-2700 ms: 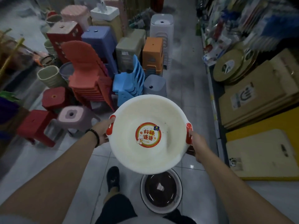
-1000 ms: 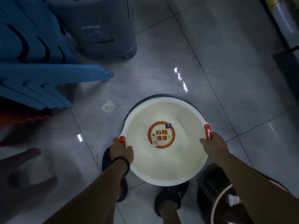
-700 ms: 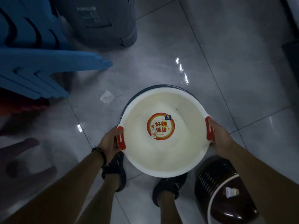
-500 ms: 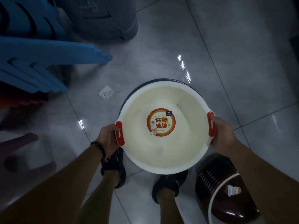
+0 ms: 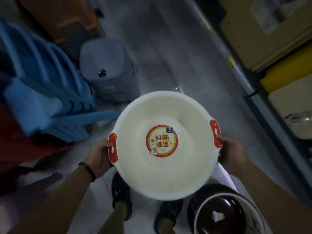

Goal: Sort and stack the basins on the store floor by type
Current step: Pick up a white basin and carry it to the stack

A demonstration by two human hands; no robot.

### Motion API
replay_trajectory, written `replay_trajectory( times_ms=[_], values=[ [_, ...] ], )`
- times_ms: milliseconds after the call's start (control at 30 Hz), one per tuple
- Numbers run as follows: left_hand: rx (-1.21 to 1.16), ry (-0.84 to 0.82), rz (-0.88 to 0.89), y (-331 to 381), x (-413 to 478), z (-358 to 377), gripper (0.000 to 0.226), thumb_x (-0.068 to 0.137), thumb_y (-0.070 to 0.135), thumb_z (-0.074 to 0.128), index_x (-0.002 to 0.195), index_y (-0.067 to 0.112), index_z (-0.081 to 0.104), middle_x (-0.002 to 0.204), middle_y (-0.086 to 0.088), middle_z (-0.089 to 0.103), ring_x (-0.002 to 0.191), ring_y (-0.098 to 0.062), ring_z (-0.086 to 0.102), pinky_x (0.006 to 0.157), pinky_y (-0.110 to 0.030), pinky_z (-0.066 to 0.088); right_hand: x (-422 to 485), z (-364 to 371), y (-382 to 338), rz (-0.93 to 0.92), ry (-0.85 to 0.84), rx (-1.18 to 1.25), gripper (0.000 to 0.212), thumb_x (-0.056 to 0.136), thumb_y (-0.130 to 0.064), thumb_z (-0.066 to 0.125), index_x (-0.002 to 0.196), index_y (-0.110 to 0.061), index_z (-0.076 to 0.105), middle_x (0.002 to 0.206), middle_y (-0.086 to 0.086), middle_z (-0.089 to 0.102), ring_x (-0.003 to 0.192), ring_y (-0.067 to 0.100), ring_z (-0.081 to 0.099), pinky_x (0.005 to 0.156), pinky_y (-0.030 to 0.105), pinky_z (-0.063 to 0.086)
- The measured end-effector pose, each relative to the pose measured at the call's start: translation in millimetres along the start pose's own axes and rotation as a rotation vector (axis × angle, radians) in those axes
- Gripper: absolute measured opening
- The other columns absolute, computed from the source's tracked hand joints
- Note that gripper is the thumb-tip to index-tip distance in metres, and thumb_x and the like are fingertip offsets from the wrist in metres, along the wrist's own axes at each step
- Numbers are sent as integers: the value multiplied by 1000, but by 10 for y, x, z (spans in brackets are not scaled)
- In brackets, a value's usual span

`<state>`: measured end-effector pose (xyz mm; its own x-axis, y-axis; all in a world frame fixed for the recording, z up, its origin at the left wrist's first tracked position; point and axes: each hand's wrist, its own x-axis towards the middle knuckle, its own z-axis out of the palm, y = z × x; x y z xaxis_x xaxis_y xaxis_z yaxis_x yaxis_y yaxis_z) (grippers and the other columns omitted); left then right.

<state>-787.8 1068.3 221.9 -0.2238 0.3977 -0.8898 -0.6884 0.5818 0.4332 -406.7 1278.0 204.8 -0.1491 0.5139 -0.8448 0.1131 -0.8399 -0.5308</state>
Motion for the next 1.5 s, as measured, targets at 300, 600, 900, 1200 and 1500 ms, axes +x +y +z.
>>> replay_trajectory(
  times_ms=[300,600,900,1200,1500],
  values=[
    [-28,-37,225,2422,-1912,832,31,91,25,53,72,22,77,85,-9,71,74,-26,66,75,-39,49,-1765,772,-2885,-239,2,-67,57,71,-50,84,114,-13,79,107,11,80,97,35,71,84,41,56],
    [-51,-118,408,4719,-2422,1203,31,91,30,60,112,11,71,96,-14,76,81,-27,67,74,-38,52,-2404,1942,-5074,-352,62,-37,37,78,-43,72,94,-9,72,89,17,74,80,36,65,76,42,49],
    [-107,-105,459,6653,-1955,1617,83,59,48,88,126,1,71,125,-24,70,108,-41,61,99,-51,50,-1822,2913,-6873,-460,-10,-16,27,94,-28,61,88,-3,70,68,11,75,54,29,68,58,30,51],
    [-288,82,621,8572,-1181,2392,39,88,37,71,111,7,79,113,-26,75,96,-39,74,99,-56,53,-308,4078,-9185,-424,-181,-65,32,79,-42,68,78,-10,70,65,11,72,55,28,61,55,28,44],
    [-362,123,632,10484,-182,2216,52,86,40,75,124,5,72,119,-27,73,100,-40,69,105,-59,47,916,5795,-11004,-393,-226,-155,49,54,-45,75,88,-10,73,84,20,75,77,38,66,73,43,52]
  ],
)
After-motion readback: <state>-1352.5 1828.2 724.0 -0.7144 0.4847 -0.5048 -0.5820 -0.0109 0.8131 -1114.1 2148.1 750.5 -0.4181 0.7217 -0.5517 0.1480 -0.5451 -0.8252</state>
